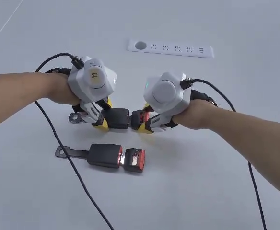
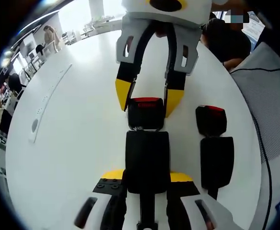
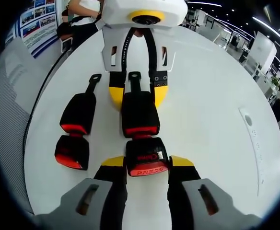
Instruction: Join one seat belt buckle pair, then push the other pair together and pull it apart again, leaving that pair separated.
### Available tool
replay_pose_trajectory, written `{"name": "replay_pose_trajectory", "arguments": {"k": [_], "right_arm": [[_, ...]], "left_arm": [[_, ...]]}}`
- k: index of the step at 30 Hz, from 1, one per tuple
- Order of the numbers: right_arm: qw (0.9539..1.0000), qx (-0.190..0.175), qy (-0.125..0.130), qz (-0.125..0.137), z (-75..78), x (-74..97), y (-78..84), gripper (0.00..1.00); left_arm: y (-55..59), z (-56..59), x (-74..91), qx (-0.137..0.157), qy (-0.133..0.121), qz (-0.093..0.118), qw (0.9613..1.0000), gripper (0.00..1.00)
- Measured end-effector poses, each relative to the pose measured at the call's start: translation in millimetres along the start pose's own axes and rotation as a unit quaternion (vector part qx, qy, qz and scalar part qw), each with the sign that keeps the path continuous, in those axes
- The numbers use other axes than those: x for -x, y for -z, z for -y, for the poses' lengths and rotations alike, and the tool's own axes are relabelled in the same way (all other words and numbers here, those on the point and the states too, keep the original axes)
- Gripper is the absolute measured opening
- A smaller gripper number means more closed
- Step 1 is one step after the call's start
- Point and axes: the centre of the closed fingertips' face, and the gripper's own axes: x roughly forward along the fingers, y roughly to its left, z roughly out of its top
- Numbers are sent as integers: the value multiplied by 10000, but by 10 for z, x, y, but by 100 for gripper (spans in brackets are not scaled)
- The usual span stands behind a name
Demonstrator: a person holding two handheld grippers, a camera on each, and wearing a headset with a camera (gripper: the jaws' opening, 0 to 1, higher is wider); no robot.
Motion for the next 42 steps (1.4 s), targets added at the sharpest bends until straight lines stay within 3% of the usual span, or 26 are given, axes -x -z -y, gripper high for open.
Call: {"name": "replay_pose_trajectory", "arguments": {"k": [3, 14, 27, 42], "right_arm": [[10000, 23, -1, -83, 23, 49, 80, 29], [10000, 32, 39, -85, 27, 70, 118, 30], [9999, 108, 29, -7, 8, 117, 142, 29], [10000, 61, 6, -52, 18, 209, 299, 29]], "left_arm": [[2, 2, 3, 6, 4, -9, 10000, 31], [2, -1, 1, -11, 12, -178, 9998, 32], [-1, -8, -8, -53, 51, -220, 9997, 32], [-1, -9, -6, -133, 84, -348, 9993, 32]]}}
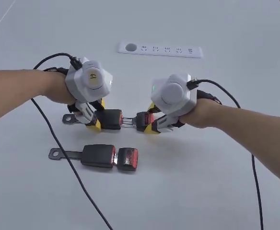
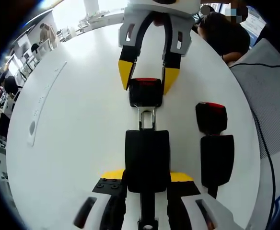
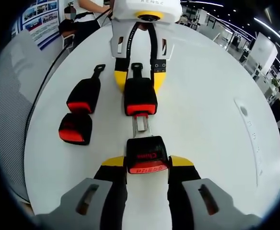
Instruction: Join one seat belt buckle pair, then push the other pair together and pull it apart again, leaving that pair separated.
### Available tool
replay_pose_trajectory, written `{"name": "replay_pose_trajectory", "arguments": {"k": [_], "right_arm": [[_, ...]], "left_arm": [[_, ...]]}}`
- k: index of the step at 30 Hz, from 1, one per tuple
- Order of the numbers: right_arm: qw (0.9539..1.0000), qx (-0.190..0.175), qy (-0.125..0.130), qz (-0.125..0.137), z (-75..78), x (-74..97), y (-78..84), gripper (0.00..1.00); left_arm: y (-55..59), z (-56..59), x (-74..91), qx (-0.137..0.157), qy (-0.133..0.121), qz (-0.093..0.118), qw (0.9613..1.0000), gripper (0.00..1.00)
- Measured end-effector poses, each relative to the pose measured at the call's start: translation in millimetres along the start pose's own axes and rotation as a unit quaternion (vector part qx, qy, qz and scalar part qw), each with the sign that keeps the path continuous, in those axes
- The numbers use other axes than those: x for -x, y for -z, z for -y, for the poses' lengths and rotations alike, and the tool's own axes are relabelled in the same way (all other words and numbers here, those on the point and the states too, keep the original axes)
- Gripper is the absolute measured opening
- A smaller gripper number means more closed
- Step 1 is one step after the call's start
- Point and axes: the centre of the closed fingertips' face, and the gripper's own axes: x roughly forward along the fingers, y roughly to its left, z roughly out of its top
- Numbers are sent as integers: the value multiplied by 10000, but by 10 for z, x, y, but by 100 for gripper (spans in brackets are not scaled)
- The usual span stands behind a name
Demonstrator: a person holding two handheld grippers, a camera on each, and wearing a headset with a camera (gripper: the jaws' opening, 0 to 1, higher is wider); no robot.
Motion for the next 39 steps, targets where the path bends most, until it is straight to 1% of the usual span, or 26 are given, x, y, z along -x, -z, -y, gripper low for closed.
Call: {"name": "replay_pose_trajectory", "arguments": {"k": [33, 34, 35, 36, 39], "right_arm": [[9997, -79, 31, -251, 7, 287, 394, 30], [9996, -63, 36, -265, 12, 290, 405, 30], [9993, 49, 27, -378, 10, 293, 456, 30], [9995, 18, 23, -329, 5, 295, 457, 30], [9995, -1, 3, -313, 3, 308, 465, 31]], "left_arm": [[-1, 7, -3, -44, 6, -139, 9999, 33], [-2, 8, -3, -54, 7, -148, 9999, 33], [-3, 9, -3, -69, 9, -160, 9998, 33], [-4, 8, -3, -62, 12, -162, 9998, 33], [-4, 7, -2, -62, 9, -158, 9999, 33]]}}
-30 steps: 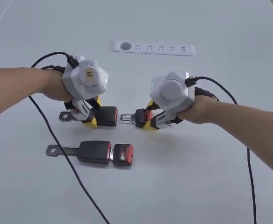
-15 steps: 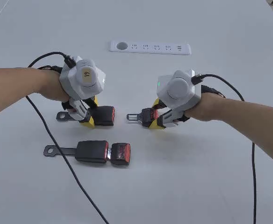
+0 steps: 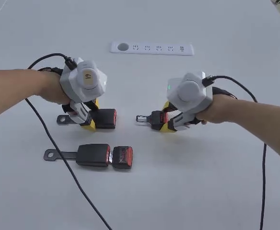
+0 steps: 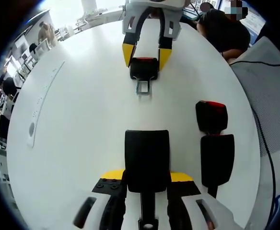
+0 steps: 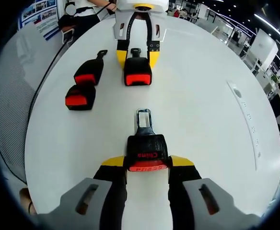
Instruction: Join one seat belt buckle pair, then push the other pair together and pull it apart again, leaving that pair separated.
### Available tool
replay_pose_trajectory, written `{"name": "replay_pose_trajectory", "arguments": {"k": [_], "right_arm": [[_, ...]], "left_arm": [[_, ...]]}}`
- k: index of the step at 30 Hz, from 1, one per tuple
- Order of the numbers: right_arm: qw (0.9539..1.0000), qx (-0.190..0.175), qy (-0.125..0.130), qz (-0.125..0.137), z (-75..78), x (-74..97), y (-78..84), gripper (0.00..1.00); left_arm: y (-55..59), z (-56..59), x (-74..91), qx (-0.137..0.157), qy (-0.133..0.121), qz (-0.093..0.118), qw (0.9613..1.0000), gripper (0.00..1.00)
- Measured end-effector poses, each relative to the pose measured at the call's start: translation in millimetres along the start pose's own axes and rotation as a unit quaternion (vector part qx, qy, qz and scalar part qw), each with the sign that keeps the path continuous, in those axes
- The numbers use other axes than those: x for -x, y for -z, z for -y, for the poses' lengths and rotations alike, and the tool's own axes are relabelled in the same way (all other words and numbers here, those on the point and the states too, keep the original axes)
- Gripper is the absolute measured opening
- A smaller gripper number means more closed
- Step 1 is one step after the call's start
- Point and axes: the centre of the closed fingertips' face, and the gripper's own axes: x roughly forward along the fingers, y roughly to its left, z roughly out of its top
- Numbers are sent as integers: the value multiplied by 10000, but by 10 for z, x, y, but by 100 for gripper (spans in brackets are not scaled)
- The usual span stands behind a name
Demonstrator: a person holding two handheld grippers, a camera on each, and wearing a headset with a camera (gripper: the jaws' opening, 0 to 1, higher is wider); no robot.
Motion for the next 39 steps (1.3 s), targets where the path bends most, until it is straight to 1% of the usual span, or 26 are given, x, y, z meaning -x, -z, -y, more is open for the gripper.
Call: {"name": "replay_pose_trajectory", "arguments": {"k": [7, 10, 14, 21, 28, 33, 39], "right_arm": [[10000, 88, -45, -9, 3, 7, 25, 31], [10000, 71, -54, -21, 2, 23, 58, 31], [9998, 150, -72, -62, -7, 29, 81, 31], [9996, 223, -49, -145, 4, 8, 107, 31], [9996, 241, -29, -128, 26, 2, 104, 33], [9998, 209, 13, -77, 47, 14, 81, 34], [9998, 199, 22, -69, 37, 52, 93, 37]], "left_arm": [[-1, -5, -1, 6, 1, 19, 10000, 33], [-2, -1, 2, -31, 10, -20, 10000, 33], [-2, 2, 4, -53, 19, -63, 10000, 33], [-1, 6, 2, -106, 15, -123, 9999, 33], [3, -3, 1, -119, 12, -186, 9998, 34], [18, -32, 18, -82, -92, -236, 9996, 40], [19, -35, 86, -37, -158, -168, 9997, 42]]}}
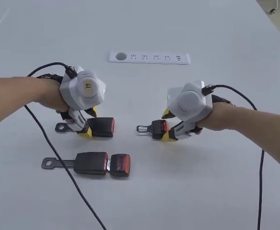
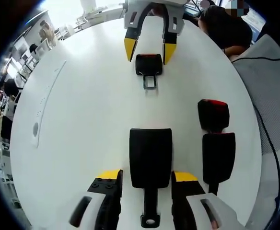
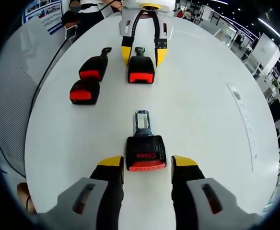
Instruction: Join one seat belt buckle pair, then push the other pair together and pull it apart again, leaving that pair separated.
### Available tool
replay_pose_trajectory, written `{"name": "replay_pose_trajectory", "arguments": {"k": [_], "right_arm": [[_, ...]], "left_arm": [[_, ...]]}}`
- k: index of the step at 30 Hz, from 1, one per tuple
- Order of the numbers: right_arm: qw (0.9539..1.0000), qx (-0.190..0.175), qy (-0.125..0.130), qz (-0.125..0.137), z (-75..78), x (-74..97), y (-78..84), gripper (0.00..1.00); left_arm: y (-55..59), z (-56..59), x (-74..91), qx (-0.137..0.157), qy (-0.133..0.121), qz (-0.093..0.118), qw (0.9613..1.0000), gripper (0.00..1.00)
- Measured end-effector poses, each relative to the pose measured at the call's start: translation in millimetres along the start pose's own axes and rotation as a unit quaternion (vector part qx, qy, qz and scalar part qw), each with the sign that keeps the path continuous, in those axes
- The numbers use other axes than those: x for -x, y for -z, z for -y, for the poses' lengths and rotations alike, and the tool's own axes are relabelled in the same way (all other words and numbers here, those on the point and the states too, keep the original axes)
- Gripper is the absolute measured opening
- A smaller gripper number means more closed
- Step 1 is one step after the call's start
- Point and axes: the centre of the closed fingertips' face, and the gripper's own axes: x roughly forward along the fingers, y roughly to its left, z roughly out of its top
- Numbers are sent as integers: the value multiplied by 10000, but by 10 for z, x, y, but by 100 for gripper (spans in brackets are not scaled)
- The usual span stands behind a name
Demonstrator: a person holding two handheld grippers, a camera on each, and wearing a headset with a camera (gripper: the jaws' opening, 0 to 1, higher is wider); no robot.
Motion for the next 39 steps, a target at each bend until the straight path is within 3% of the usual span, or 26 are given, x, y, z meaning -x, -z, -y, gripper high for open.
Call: {"name": "replay_pose_trajectory", "arguments": {"k": [4, 8, 13, 18, 22, 25, 28, 33, 37, 39], "right_arm": [[10000, 6, 41, 1, -1, 59, 35, 39], [9999, -25, 110, 13, -4, 141, 83, 42], [9998, -92, 180, 50, -39, 232, 144, 45], [9992, -262, 256, 130, -92, 295, 200, 48], [9984, -390, 341, 223, -161, 346, 245, 50], [9976, -497, 366, 306, -198, 380, 259, 51], [9952, -708, 473, 489, -228, 421, 263, 52], [9902, -1046, 607, 702, -344, 473, 331, 54], [9862, -1230, 702, 861, -449, 517, 368, 56], [9823, -1400, 805, 953, -500, 561, 393, 57]], "left_arm": [[32, 12, 61, -22, -48, 22, 10000, 43], [73, 29, 132, 155, -151, 189, 9996, 45], [160, 75, 228, 539, -289, 476, 9970, 47], [317, 156, 327, 918, -435, 697, 9924, 48], [434, 247, 413, 1290, -575, 982, 9851, 50], [528, 305, 482, 1653, -738, 1267, 9753, 50], [633, 395, 502, 1784, -791, 1303, 9721, 51], [809, 605, 505, 2144, -870, 1445, 9621, 53], [868, 742, 556, 2450, -1045, 1729, 9482, 56], [877, 797, 596, 2647, -1180, 1935, 9373, 58]]}}
